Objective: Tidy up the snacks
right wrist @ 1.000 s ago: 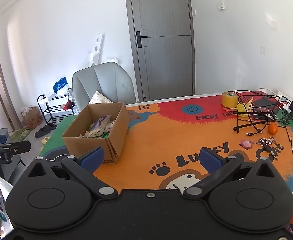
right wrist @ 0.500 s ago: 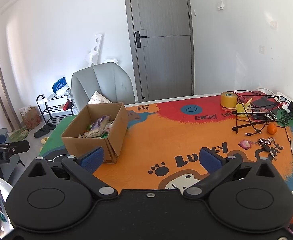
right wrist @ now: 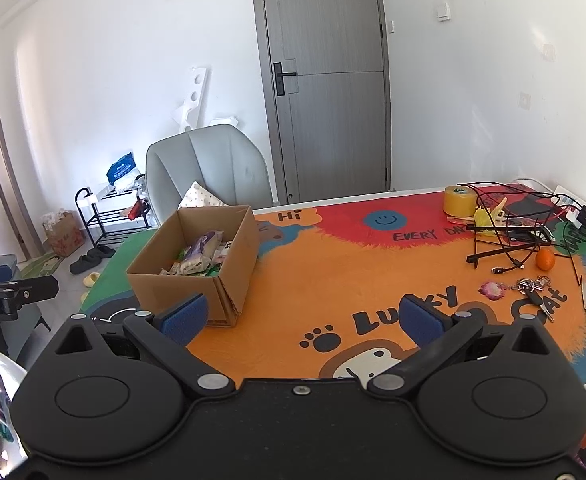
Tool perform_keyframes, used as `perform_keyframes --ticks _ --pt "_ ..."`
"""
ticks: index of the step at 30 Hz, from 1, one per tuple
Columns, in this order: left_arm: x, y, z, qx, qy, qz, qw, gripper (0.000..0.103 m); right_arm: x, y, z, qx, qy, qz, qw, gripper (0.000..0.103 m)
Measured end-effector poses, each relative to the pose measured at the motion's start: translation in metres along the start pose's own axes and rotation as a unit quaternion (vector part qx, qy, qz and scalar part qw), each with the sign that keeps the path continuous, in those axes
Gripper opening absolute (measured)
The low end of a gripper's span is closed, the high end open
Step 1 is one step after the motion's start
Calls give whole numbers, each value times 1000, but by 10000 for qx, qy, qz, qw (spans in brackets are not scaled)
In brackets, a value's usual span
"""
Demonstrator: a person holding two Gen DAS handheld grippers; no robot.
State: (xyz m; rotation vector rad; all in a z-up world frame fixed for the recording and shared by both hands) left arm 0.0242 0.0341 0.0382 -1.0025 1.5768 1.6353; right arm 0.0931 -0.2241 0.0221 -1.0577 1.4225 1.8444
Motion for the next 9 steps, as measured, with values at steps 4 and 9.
perform_keyframes --ticks 4,9 --pt "0 -1 0 20 -2 2 10000 103 0 0 0 6 5 2 10000 103" --pt "1 -1 -1 33 -8 8 10000 103 0 0 1 6 8 10 10000 103"
Point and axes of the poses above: each gripper's, at about its wrist camera, not at the fingertips, and y roughly against the way its jaws point, z to its left, x to its underside, the point moved 2 cm from there along -y, roughly the way its jaws point, and after that the axes turned 2 degrees about x, right-handed, at the moved point
